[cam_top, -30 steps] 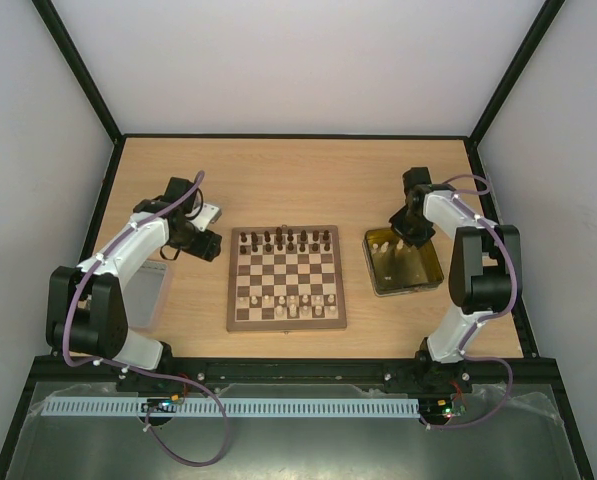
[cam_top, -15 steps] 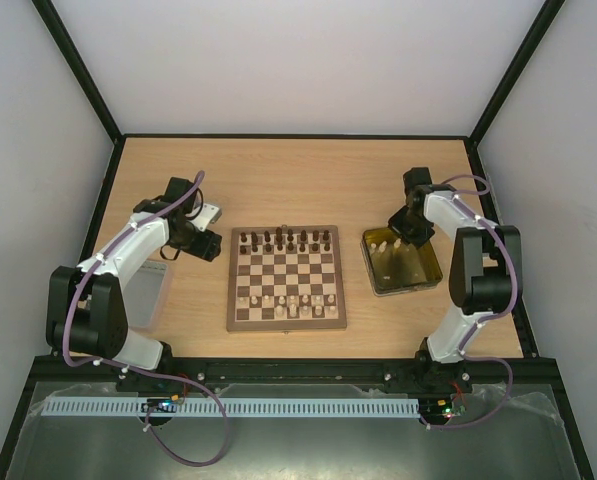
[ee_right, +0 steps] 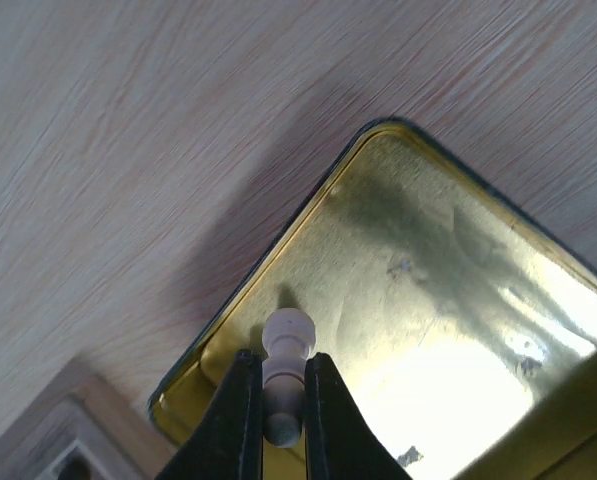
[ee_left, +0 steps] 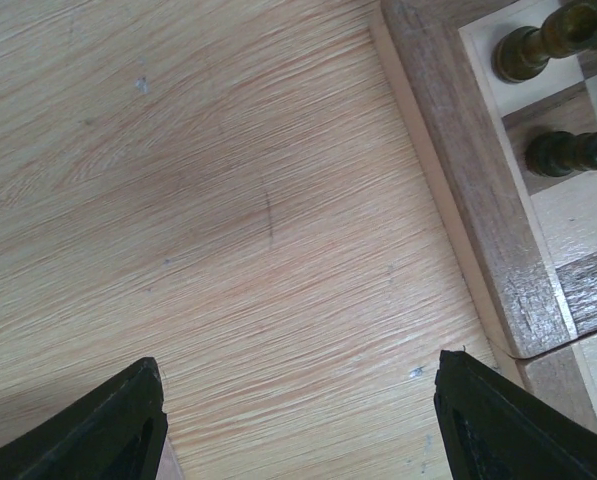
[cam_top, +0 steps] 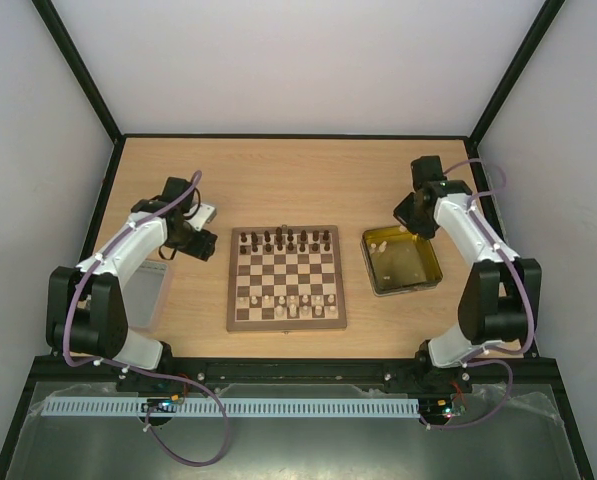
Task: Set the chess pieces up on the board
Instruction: Pick up the chess piece from the storage box, then place the chess piece on the chessboard.
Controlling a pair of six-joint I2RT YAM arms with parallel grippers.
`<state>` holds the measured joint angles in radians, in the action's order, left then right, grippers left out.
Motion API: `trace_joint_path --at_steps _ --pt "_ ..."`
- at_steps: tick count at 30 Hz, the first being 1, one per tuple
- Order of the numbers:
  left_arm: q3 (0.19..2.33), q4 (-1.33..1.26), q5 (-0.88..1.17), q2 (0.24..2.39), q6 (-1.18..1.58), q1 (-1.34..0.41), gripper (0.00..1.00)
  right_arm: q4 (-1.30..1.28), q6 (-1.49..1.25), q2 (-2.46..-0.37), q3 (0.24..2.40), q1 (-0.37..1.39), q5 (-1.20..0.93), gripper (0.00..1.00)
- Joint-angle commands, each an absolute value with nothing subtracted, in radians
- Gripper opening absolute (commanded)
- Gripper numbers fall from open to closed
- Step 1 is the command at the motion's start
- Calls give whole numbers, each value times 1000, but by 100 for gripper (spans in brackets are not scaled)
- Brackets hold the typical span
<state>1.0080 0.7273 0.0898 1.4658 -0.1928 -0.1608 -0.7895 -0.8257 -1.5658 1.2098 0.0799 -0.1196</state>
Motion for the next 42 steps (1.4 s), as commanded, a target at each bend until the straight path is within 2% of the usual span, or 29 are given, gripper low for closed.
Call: trace_joint_path --at_steps 1,5,10,15,20,27,42 --pt "1025 772 55 1464 -204 -148 74 -863 -820 -1470 1226 158 -83 2" --pt "1042 790 59 1457 -224 -146 74 -933 -838 -1421 1283 299 -85 2" --pt "1059 795 80 1459 -228 -141 74 -1059 -910 -1454 1439 615 -51 2" --pt "1057 791 154 1445 -184 -141 74 -1156 -1008 -1561 1619 918 -37 2" --pt "1053 764 154 1416 -172 -142 74 -1216 -1045 -1726 1760 1128 -6 2" --pt "1047 748 191 1398 -145 -143 75 -1201 -1010 -1846 1786 1198 -63 2" --pt "1025 741 192 1367 -147 -143 75 -1072 -1020 -1849 1615 1198 -119 2"
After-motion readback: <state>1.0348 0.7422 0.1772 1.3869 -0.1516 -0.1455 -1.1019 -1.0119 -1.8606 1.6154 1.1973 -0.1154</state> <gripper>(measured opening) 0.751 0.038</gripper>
